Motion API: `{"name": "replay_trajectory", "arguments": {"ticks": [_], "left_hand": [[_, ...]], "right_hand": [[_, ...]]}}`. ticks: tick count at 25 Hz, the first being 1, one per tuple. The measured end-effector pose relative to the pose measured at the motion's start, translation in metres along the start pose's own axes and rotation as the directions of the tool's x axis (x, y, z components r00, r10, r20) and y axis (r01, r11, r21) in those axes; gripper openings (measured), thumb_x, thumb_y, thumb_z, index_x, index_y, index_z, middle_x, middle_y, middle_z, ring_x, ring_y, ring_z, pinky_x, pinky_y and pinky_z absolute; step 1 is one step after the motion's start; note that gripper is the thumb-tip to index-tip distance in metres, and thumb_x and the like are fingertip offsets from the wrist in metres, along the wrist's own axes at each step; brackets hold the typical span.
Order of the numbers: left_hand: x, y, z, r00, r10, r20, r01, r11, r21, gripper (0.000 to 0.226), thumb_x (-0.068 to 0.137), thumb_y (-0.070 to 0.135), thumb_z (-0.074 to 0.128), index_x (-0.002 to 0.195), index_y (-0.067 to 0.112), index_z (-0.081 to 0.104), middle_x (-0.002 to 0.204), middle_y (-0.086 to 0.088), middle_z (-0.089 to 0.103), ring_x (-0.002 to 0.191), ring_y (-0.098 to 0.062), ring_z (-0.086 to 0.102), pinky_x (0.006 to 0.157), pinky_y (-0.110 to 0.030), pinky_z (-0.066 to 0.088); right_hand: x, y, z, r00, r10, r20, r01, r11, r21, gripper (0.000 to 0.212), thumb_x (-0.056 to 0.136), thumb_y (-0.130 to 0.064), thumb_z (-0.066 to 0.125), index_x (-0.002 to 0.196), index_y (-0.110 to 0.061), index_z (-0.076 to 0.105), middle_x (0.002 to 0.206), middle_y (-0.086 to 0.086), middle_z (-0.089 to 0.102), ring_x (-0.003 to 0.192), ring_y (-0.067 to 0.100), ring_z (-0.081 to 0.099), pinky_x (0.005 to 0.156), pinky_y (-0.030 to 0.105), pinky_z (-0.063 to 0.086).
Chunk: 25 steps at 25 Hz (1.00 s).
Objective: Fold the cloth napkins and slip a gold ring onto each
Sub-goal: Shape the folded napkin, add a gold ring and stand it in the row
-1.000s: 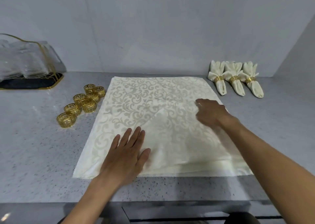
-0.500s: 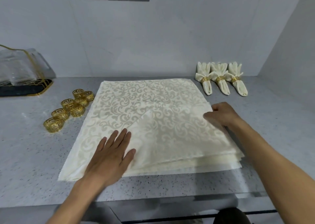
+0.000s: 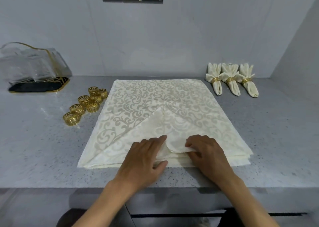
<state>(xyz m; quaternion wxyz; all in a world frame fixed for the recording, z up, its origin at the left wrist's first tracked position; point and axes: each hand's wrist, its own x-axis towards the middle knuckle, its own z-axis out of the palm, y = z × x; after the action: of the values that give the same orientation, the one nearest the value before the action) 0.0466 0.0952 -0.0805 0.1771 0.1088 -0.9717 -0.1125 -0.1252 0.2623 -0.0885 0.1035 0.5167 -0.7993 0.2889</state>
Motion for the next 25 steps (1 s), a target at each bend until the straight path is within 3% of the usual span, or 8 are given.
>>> {"name": "replay_trajectory", "arguments": {"ticks": [3,6,8,11,16,19,21,25], "left_hand": [[0.006,0.005,0.004,0.999,0.045,-0.008,-0.045,0.999,0.024,0.055,0.09,0.038,0.055,0.142,0.027,0.042,0.129,0.01,0.057,0.106,-0.011,0.057,0.089,-0.027,0.043],[0.013,0.006,0.007,0.986,0.151,-0.065,-0.146,0.986,0.077,0.031,0.092,0.031,0.048,0.116,0.025,0.066,0.114,0.009,0.067,0.091,-0.013,0.062,0.075,-0.028,0.052],[0.015,0.005,0.009,0.984,0.172,-0.047,-0.169,0.983,0.066,0.026,0.094,0.029,0.046,0.101,0.025,0.071,0.1,0.014,0.069,0.084,-0.012,0.062,0.07,-0.028,0.052],[0.015,0.004,0.008,0.984,0.177,-0.032,-0.174,0.982,0.073,0.013,0.086,0.016,0.069,0.095,0.023,0.073,0.092,0.014,0.07,0.078,-0.012,0.062,0.064,-0.03,0.055],[0.012,0.004,0.008,0.976,0.205,-0.068,-0.2,0.977,0.074,0.026,0.07,0.004,0.081,0.09,0.021,0.074,0.088,0.013,0.071,0.073,-0.012,0.062,0.057,-0.027,0.054],[0.008,0.005,0.014,0.967,0.238,-0.089,-0.228,0.968,0.107,0.019,0.074,0.005,0.077,0.088,0.018,0.074,0.09,0.009,0.069,0.076,-0.013,0.061,0.059,-0.027,0.053],[0.008,0.006,0.017,0.963,0.248,-0.107,-0.234,0.963,0.132,0.017,0.08,0.008,0.063,0.088,0.018,0.073,0.09,0.008,0.068,0.076,-0.013,0.059,0.061,-0.027,0.052],[0.008,0.001,0.022,0.956,0.283,-0.074,-0.271,0.952,0.14,0.023,0.074,0.008,0.062,0.093,0.017,0.073,0.093,0.006,0.067,0.077,-0.015,0.056,0.062,-0.028,0.052]], "right_hand": [[0.001,0.0,-0.002,0.999,-0.001,0.042,0.0,1.0,0.013,0.021,0.075,-0.009,0.063,0.091,-0.022,0.064,0.094,-0.011,0.066,0.083,0.013,0.058,0.074,0.036,0.05],[0.0,0.003,-0.015,0.974,-0.061,0.218,0.043,0.996,0.083,0.033,0.074,-0.029,0.05,0.102,-0.025,0.068,0.115,-0.013,0.064,0.104,0.009,0.057,0.091,0.03,0.045],[0.004,0.009,-0.029,0.961,0.021,0.276,-0.076,0.979,0.192,0.034,0.082,-0.036,0.05,0.11,-0.027,0.068,0.125,-0.014,0.06,0.114,0.004,0.053,0.098,0.023,0.039],[0.018,0.03,-0.039,0.943,0.321,0.091,-0.306,0.941,-0.145,0.028,0.091,-0.037,0.055,0.114,-0.023,0.064,0.114,-0.007,0.063,0.104,0.019,0.057,0.088,0.035,0.044],[0.024,0.034,-0.068,0.736,0.602,0.311,-0.553,0.799,-0.238,0.009,0.091,-0.035,0.059,0.092,-0.027,0.063,0.082,-0.008,0.063,0.075,0.012,0.058,0.062,0.024,0.041],[0.029,0.012,-0.059,0.896,0.434,0.089,-0.367,0.839,-0.402,0.032,0.093,-0.034,0.056,0.122,-0.022,0.059,0.118,-0.001,0.063,0.102,0.021,0.059,0.085,0.034,0.046],[0.056,-0.017,-0.034,0.97,0.243,0.009,-0.233,0.942,-0.241,0.048,0.098,-0.034,0.049,0.142,-0.015,0.046,0.147,0.006,0.048,0.13,0.026,0.048,0.105,0.04,0.039],[0.111,-0.033,0.038,0.895,0.29,0.337,-0.205,0.942,-0.267,0.062,0.104,-0.047,0.022,0.156,-0.014,0.014,0.165,0.006,0.007,0.152,0.024,0.006,0.122,0.042,0.007]]}}
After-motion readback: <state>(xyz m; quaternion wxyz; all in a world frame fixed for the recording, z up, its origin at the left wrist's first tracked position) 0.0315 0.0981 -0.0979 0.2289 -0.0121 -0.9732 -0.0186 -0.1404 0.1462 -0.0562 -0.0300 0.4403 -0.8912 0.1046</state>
